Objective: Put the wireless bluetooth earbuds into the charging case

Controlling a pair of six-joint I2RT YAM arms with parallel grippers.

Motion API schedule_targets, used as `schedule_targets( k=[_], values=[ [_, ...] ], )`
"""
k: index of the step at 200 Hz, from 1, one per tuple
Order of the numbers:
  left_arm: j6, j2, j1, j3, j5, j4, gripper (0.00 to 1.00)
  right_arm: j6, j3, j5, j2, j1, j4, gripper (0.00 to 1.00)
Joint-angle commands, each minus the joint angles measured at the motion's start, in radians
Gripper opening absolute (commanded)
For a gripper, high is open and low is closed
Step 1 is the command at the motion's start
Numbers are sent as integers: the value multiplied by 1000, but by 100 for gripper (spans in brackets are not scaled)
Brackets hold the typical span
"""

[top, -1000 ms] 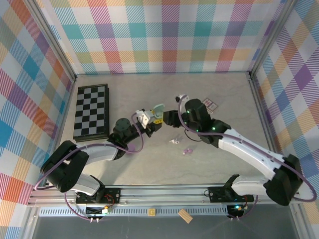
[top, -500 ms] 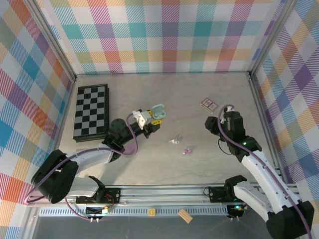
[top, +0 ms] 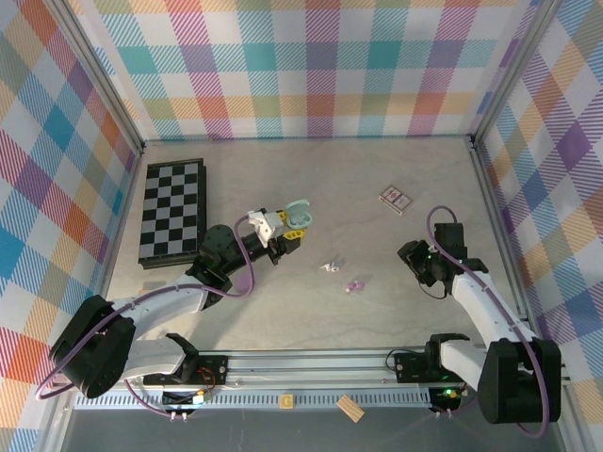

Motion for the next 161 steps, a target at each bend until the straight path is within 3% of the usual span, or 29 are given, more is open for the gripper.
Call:
schedule_targets(
  k=[1, 108, 161],
  values=[
    [11, -15, -11, 0, 31, 18, 37, 48, -16, -37, 14, -31, 63, 48],
    [-16, -4, -14, 11, 55, 61, 37, 24, -87, -35, 106, -105, 156, 49],
    [-9, -11, -14, 18, 59, 41, 37, -3, -75, 1, 174, -114, 181, 45]
  ],
)
